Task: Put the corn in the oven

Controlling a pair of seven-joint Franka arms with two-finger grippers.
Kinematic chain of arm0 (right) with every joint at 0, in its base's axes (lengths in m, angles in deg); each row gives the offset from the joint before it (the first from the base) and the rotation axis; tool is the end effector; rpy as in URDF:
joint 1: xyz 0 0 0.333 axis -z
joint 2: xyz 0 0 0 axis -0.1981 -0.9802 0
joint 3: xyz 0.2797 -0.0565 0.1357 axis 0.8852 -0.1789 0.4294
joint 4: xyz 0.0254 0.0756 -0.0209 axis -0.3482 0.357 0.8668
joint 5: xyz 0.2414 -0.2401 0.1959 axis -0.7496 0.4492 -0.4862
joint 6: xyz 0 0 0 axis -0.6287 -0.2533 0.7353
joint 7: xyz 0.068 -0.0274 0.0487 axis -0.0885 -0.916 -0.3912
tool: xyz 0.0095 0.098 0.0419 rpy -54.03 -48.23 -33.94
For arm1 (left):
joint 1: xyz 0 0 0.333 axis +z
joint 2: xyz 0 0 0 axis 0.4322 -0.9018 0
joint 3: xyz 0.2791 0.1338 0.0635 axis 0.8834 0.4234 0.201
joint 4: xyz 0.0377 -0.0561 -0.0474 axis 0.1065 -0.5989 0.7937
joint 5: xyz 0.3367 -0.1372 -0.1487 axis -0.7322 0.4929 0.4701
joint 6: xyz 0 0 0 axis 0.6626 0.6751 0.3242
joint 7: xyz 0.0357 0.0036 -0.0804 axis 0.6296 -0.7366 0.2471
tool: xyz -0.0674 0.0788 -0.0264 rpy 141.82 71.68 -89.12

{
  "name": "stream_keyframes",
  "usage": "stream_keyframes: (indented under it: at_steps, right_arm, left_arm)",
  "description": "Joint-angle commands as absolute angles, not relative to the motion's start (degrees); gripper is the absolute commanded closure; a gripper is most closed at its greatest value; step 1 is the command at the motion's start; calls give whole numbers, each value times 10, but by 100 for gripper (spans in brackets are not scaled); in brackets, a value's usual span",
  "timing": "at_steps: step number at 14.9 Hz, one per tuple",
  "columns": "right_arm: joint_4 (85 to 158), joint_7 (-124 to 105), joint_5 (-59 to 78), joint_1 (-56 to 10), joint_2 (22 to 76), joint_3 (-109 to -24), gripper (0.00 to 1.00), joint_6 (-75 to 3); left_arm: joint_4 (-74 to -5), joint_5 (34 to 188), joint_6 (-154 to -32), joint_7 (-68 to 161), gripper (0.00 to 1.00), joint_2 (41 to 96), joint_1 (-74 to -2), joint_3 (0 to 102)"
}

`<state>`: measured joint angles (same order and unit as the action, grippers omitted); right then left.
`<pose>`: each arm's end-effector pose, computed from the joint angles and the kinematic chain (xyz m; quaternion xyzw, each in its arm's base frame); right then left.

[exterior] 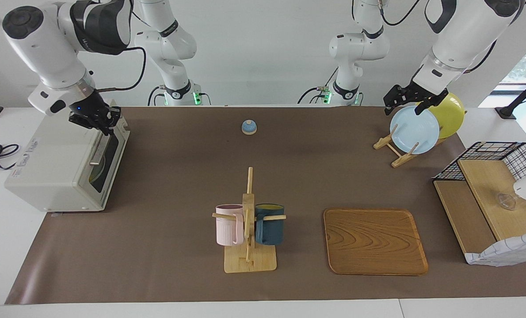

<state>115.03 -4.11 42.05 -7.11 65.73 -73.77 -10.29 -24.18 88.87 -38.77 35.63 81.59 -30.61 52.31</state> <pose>0.5436 -0.0455 0.5774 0.9960 0.0766 -0.0440 0.0110 0.5196 -0.0692 0.6125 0.9974 -0.0213 -0.0651 0.0212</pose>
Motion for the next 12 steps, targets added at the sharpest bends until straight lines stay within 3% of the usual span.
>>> stream_keyframes:
  at_steps: [1,2,10,12]
  right_arm:
    - [1061,-35,414,-90,622,-737,12,-36]
    - [1059,-43,406,-89,622,-737,0,-34]
    - [1059,-110,406,-89,630,-716,0,-43]
    - [1059,-110,417,-114,633,-723,0,-37]
  left_arm:
    - [-236,889,-401,362,0,815,-311,526]
    - [-236,889,-411,362,0,814,-311,526]
    - [-236,888,-416,361,0,815,-307,526]
    - [-236,888,-425,361,0,814,-307,526]
